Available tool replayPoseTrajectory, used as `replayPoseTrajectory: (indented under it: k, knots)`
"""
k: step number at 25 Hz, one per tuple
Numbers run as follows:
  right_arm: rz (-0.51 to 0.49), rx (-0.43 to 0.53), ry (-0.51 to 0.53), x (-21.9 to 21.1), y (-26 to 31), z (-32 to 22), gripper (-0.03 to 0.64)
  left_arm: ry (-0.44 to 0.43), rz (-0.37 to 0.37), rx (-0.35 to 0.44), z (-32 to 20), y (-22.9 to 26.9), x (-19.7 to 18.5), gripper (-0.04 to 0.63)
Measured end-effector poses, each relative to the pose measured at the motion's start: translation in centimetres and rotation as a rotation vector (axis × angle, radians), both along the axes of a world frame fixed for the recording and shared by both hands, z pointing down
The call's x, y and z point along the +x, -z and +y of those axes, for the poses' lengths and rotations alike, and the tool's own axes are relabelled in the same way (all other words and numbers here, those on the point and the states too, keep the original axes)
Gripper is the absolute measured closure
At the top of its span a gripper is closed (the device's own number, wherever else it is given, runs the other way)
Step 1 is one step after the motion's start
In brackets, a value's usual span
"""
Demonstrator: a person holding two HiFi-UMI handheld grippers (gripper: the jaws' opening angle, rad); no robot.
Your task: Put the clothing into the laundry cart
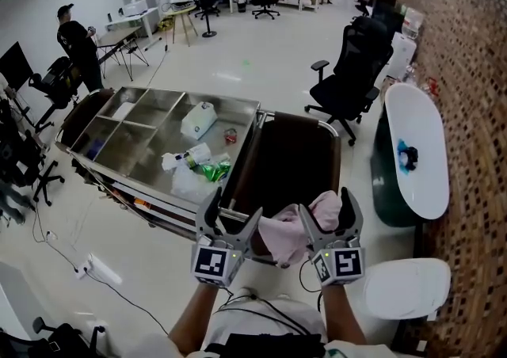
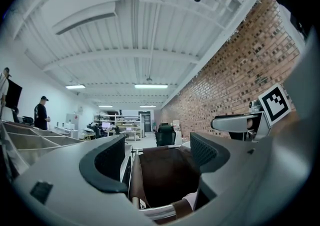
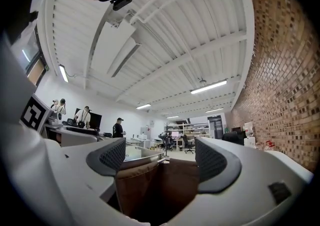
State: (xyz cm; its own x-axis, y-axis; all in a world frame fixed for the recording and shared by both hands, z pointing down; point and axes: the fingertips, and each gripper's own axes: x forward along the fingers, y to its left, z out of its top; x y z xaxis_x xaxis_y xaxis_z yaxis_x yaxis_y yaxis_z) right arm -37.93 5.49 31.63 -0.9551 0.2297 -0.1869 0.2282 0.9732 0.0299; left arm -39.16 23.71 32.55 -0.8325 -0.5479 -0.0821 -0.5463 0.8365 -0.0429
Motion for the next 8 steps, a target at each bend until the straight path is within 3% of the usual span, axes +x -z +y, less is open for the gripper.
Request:
replayPoseTrajectory:
  k: [4,8]
  knots:
    - [0.004,-0.001,0.009,-0.08,-0.17,0.17,0.156,-0.006,-0.013,-0.034,0.07,-0.55,-0.05,0.199]
    - [0.013,0.004,0.018,-0.19,-0.43,0.3,0.156,0.009,0.013,0.007,-0.13,-0.13,0.03,0.199]
